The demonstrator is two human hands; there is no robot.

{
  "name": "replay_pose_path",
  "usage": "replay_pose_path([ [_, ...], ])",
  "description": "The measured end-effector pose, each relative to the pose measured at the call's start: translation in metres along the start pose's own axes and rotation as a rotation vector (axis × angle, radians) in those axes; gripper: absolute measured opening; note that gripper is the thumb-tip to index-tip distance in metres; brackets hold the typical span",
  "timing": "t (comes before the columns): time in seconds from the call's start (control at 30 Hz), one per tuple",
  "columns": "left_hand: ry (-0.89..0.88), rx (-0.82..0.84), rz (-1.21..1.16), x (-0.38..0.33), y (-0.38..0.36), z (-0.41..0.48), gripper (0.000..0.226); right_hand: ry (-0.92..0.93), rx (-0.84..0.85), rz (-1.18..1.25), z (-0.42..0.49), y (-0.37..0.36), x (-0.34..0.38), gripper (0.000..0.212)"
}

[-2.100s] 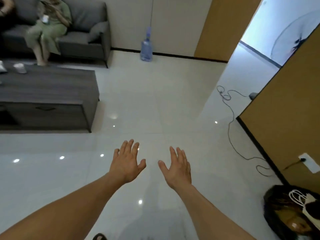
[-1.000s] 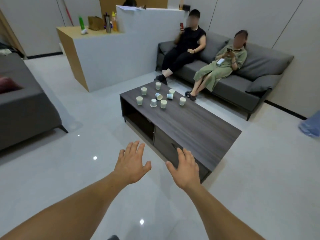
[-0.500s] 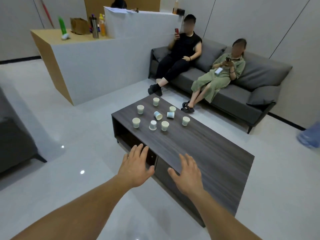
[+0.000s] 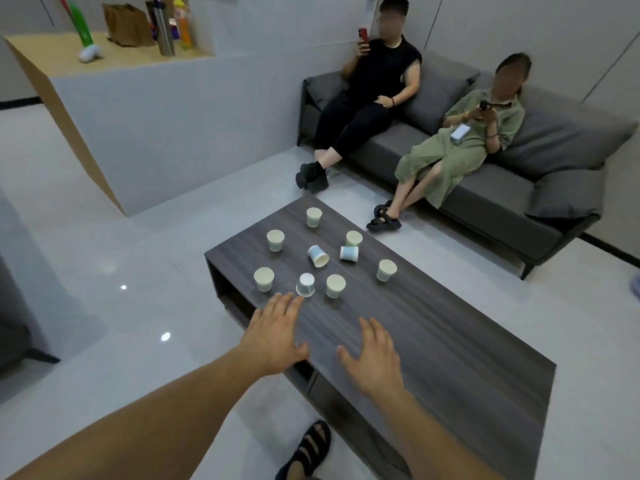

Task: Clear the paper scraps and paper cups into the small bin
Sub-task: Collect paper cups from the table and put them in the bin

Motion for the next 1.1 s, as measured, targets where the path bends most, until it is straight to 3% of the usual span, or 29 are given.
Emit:
replay_pose_path([
  [0.2, 0.035, 0.072, -0.020, 0.011, 0.007, 0.100, 0.092, 0.013, 0.098, -0.002, 0.113, 0.007, 0.005, 0.086],
  [0.43, -0.056, 0.205, 0.022, 0.019, -0.015, 0.209, 0.096, -0.061, 0.215, -0.027, 0.195, -0.018, -0.007, 0.089],
  [0.63, -0.143, 0.375, 0.021, 0.045, -0.064, 0.312, 0.103, -0.180, 0.281, -0.057, 0.277, -0.066, -0.019, 0.088],
  [0.83, -0.221, 0.433, -0.029, 0.076, -0.128, 0.392, 0.097, -0.249, 0.312, -0.063, 0.371, -0.121, -0.034, 0.091],
  [0.97, -0.309, 0.492, -0.032, 0.090, -0.170, 0.419, 0.099, -0.202, 0.339, -0.093, 0.409, -0.162, -0.047, 0.103],
  [1.1, -0.367, 0.517, -0.041, 0.091, -0.192, 0.436, 0.104, -0.159, 0.355, -0.095, 0.416, -0.177, -0.063, 0.088],
])
Point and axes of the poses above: each hand's wrist, its own z-axis towards the middle knuckle, its own y-axis out of the back of the hand, x = y × z, the point moved 3 cm from there along z, towards the middle knuckle
